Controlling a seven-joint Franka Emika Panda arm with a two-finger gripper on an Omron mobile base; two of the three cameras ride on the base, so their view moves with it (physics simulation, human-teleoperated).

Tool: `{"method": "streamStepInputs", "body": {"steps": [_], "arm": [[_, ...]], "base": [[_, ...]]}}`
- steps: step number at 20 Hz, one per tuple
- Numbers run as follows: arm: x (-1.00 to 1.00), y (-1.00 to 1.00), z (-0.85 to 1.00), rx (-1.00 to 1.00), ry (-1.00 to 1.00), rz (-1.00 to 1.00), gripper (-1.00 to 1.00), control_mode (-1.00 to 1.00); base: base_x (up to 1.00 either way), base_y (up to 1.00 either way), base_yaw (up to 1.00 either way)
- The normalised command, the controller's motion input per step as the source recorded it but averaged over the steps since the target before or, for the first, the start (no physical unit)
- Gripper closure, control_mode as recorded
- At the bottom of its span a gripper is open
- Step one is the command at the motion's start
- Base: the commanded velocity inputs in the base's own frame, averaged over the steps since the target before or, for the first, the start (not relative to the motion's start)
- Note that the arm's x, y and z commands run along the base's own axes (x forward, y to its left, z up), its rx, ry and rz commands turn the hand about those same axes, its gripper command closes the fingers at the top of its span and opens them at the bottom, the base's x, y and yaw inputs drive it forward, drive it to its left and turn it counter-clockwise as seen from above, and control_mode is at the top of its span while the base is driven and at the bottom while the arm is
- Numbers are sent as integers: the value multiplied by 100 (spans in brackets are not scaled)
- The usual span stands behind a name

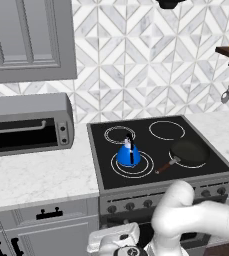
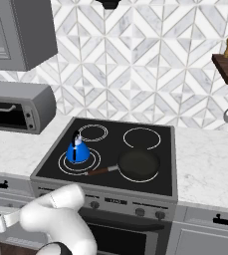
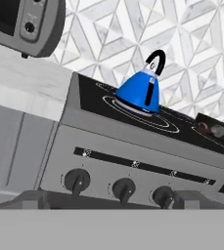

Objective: Pick the kettle from the counter and place it on a stove burner. Then turn the burner on.

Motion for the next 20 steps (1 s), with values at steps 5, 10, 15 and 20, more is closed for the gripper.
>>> {"method": "streamStepInputs", "body": {"steps": [5,10,15,20], "arm": [[4,-3,-8,0,-3,0,-100,-100],[13,-12,-1,5,-2,0,-100,-100],[3,-8,-2,12,0,2,-100,-100],[22,-3,-5,6,0,0,-100,-100]], "base": [[0,0,0],[0,0,0],[0,0,0],[0,0,0]]}}
